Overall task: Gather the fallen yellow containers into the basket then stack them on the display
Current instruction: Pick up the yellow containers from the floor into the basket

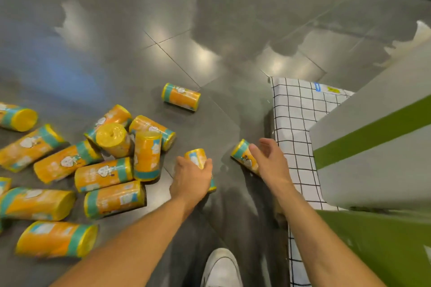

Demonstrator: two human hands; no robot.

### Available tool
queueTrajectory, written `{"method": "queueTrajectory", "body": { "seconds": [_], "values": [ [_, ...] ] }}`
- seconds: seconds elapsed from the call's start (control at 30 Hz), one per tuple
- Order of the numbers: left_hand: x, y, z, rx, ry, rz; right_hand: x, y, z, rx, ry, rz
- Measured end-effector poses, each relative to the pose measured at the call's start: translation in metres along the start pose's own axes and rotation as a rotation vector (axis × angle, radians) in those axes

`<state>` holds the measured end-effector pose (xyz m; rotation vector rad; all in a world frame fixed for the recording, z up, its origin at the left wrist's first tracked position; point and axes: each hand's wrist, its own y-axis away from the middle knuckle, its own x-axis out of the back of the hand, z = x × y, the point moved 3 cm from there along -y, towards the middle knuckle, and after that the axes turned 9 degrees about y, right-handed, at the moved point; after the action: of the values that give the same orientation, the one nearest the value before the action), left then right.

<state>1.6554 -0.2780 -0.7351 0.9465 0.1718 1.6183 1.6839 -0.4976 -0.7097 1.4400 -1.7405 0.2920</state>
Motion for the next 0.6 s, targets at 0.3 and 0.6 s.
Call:
{"method": "queueTrajectory", "body": {
  "seconds": [0.3,0.6],
  "values": [
    [-0.035,-0.055,-0.021,0.14,-0.1,0.018,-0.052,-0.054,0.036,0.096,0.707,-0.084],
    [0.01,-0.054,-0.008,0.152,0.185,-0.028,-0.054,-0.025,0.02,-0.094,0.169,-0.112]
  ]
}}
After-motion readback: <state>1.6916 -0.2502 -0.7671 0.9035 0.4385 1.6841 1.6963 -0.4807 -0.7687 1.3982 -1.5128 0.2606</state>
